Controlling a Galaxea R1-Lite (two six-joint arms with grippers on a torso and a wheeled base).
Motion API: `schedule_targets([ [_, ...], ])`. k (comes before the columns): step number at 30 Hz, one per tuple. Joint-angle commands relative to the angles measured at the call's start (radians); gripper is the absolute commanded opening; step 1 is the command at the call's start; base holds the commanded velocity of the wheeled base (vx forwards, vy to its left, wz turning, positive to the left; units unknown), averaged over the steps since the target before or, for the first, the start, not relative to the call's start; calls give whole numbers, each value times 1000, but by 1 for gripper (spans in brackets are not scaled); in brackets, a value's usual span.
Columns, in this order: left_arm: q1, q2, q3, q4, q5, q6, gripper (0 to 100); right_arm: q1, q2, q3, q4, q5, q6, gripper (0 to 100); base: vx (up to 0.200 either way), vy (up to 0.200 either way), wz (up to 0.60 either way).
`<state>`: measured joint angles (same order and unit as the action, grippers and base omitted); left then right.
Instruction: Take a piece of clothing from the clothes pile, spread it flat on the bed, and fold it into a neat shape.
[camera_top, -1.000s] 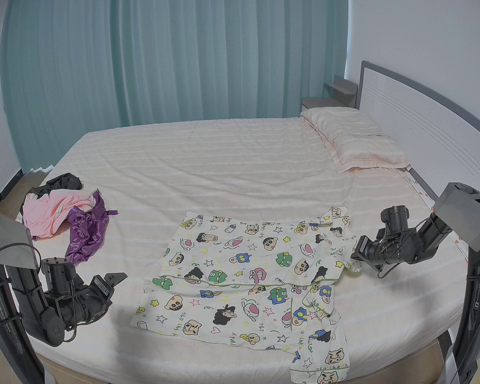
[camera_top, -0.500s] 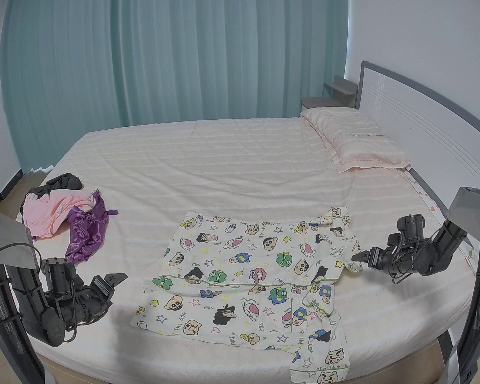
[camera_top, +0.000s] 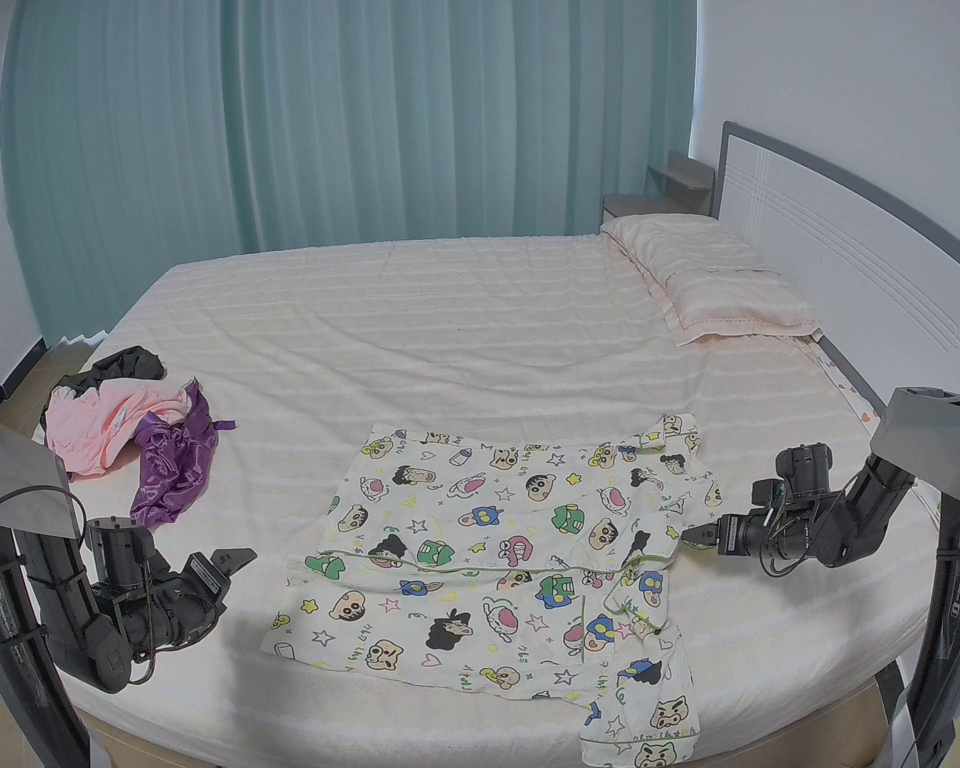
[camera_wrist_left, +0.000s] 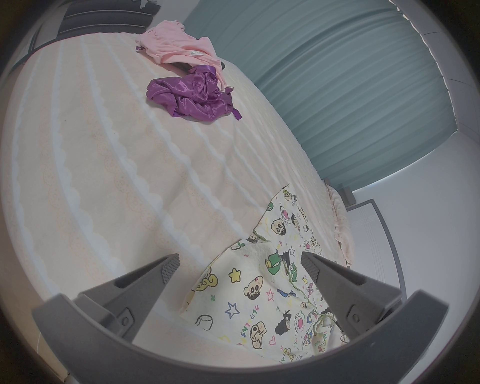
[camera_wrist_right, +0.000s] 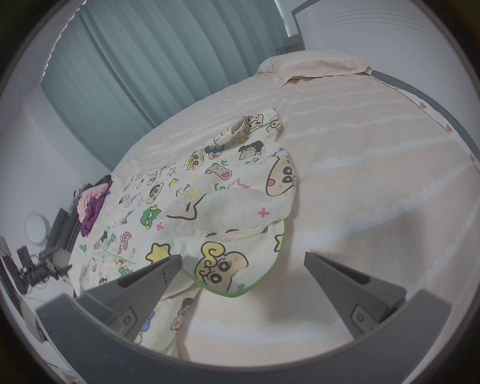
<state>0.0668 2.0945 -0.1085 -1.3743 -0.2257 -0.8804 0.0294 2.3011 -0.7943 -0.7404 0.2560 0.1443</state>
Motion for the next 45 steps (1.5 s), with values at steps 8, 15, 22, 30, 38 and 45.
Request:
schedule_targets([
  [8, 1, 2, 1, 0, 0, 1, 100, -8, -12, 78, -99, 6, -127, 100, 0, 0, 0],
  [15, -1, 1, 3, 0, 0, 1, 100, 14, -42, 89, -96, 17, 199, 100, 0, 0, 0],
  [22, 1, 1, 4, 0, 0, 1, 100, 3, -61, 30, -8, 12, 537, 100, 0, 0, 0],
  [30, -1, 6, 4, 0, 2, 1, 100, -14, -75, -74, 171, 12, 764, 100, 0, 0, 0],
  [38, 1, 6, 4, 0, 2, 1, 100, -9, -29, -128, 182, 11, 767, 100, 0, 0, 0],
  [45, 1, 4, 1, 0, 3, 1, 100, 0, -20, -138, 233, -46, 758, 0, 0, 0, 0],
])
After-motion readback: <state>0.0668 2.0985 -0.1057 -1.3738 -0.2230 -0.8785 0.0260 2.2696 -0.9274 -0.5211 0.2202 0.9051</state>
